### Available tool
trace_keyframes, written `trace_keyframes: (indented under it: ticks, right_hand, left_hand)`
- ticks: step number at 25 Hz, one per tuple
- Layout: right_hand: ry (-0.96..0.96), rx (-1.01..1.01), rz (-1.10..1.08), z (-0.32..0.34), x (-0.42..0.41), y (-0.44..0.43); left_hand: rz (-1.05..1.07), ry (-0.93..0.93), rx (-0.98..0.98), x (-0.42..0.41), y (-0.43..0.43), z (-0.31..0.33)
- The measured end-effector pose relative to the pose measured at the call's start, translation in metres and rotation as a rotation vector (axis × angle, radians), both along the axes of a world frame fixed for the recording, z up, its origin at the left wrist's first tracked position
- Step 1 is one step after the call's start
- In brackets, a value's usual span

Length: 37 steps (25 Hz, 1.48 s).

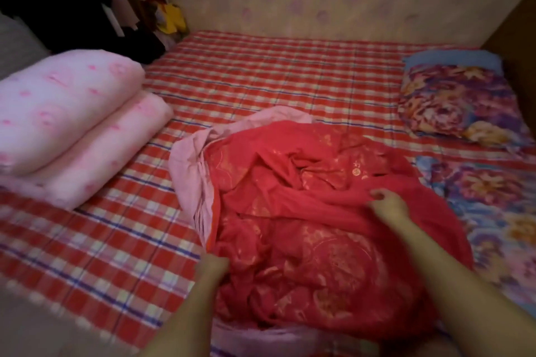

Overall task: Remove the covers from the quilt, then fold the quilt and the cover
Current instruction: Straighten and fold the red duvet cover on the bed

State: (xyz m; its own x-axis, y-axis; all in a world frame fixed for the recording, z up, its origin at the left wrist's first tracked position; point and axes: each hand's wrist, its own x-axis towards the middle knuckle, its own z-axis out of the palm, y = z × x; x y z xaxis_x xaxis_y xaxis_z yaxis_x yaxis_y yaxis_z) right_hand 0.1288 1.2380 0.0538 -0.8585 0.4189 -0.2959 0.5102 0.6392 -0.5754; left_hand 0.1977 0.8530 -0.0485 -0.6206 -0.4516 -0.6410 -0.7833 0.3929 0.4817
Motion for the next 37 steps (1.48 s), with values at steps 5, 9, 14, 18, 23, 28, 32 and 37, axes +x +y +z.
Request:
trace_keyframes:
  ticks: [5, 9, 14, 18, 23, 28, 32, 37]
  right_hand:
    - [-0.053, 0.200, 0.617, -0.040, -0.033, -0.104]
    - [-0.279, 0.389, 0.652, -0.083, -0.019, -0.114]
    - [-0.537, 0.159, 0.770, -0.055, -0.010, -0.085]
    - [-0.353, -0.785, 0.090, -0.003, -0.010, -0.046]
    - [0.268, -0.878, -0.633, 0.031, -0.071, 0.001]
    - [0.439, -0.571, 0.213, 0.043, -0.052, -0.080]
    - [0.079, -0.908, 0.844, 0.070, -0.004, -0.153]
    - [0.059, -1.028, 0.905, 0.115, 0.034, -0.166]
  left_hand:
    - [0.057, 0.025, 0.120, -0.012, 0.019, -0.002]
    - [0.256, -0.045, 0.126, 0.014, 0.026, -0.027]
    - [0.526, -0.035, -0.092, 0.019, 0.024, 0.000]
    - [0.281, -0.179, -0.076, -0.006, -0.010, -0.034]
    - [0.508, 0.036, 0.660, -0.015, 0.007, 0.017]
    - [0.482, 0.501, 1.265, -0.008, 0.019, 0.106]
    - [0.126, 0.531, 1.483, 0.005, 0.012, 0.169]
    - [0.166, 0.459, 1.201, 0.016, 0.013, 0.208]
